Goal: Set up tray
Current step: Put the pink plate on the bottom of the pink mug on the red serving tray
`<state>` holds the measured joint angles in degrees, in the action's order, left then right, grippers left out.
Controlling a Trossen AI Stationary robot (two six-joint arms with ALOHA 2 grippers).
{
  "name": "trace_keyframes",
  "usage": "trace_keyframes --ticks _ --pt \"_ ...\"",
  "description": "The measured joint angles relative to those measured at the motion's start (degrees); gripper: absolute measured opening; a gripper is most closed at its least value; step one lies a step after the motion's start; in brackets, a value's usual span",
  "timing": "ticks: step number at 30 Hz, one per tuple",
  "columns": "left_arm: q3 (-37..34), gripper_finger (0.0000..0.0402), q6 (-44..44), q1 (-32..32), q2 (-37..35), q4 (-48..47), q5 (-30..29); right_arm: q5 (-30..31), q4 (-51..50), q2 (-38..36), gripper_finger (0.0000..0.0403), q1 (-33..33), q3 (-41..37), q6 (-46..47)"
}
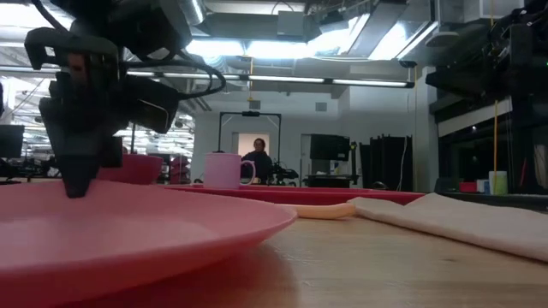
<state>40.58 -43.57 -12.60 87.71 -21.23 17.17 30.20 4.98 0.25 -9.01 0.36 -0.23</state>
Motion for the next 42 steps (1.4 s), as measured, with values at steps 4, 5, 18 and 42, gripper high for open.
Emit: trace_keyframes --ticks 4,5,18,42 --pt "0.0 0.0002 -0.1 0.0 -2.3 -0.6 -0.1 0.0 0.0 0.0 0.0042 0.0 0.0 0.0" --pt "0.0 0.0002 -0.1 0.0 -3.1 -1.0 -0.3 0.0 0.0 0.0 0.0042 0.0 0.0 0.0" --pt "0.0 0.0001 -1.7 -0.2 -17.1 -5.2 -8.9 0.2 0.0 0.0 0.0042 0.0 0.0 0.0" --pt "0.0 0.0001 -0.1 0.0 -31.8 -4.1 -27.8 0.2 0.0 0.0 0.0042 0.0 0.0 -0.7"
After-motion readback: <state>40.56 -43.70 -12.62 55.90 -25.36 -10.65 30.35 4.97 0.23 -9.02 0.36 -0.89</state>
